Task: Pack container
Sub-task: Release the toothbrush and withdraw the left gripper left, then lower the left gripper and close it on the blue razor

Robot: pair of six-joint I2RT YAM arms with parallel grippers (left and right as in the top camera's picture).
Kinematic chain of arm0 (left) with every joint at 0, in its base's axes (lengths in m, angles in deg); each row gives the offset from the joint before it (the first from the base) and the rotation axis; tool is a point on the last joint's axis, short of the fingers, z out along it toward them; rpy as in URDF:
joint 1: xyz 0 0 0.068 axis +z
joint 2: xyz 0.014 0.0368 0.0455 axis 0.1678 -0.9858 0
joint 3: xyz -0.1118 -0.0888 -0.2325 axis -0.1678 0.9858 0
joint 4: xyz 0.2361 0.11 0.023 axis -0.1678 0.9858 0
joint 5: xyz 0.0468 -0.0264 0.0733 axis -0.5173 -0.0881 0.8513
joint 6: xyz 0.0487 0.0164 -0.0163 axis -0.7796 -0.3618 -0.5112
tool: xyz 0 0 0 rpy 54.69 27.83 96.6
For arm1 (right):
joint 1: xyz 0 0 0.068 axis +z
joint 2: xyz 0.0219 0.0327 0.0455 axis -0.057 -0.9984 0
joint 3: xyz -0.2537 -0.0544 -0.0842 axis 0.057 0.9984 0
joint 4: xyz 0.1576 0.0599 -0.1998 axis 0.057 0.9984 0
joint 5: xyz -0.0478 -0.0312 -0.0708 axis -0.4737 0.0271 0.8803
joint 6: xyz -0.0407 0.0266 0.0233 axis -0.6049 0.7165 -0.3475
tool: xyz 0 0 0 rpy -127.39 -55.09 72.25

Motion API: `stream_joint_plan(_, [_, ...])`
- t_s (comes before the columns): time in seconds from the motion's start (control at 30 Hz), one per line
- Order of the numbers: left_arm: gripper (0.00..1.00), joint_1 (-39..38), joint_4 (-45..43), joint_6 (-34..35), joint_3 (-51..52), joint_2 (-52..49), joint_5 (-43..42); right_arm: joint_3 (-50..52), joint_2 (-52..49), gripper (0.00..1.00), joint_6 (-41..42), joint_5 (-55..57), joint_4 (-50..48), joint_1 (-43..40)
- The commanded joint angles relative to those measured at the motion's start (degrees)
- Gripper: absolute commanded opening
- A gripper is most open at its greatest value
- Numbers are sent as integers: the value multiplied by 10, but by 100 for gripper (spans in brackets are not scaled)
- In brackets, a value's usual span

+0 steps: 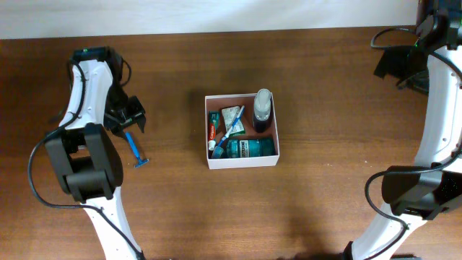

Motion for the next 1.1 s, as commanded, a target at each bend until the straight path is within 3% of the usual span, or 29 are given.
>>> stream_joint_plan(0.0, [45,1,-13,-12,35,2,-11,-10,16,98,1,9,0,-2])
stream_joint_plan(0.2, [45,1,-49,-19,57,1,-2,-10,16,98,1,9,0,-2])
stream_joint_plan(0.33, [66,1,-64,-80,62,1,5,-10,16,98,1,9,0,-2])
stream_joint_plan(0.5, [66,4,-77,-133,73,1,7,-10,16,98,1,9,0,-2])
stream_joint_plan(0.9, [49,37,-99,-139,141,1,6,-10,16,98,1,9,0,-2])
stream_joint_plan(1.07, [48,44,-120,-138,164,1,5,-10,16,98,1,9,0,-2])
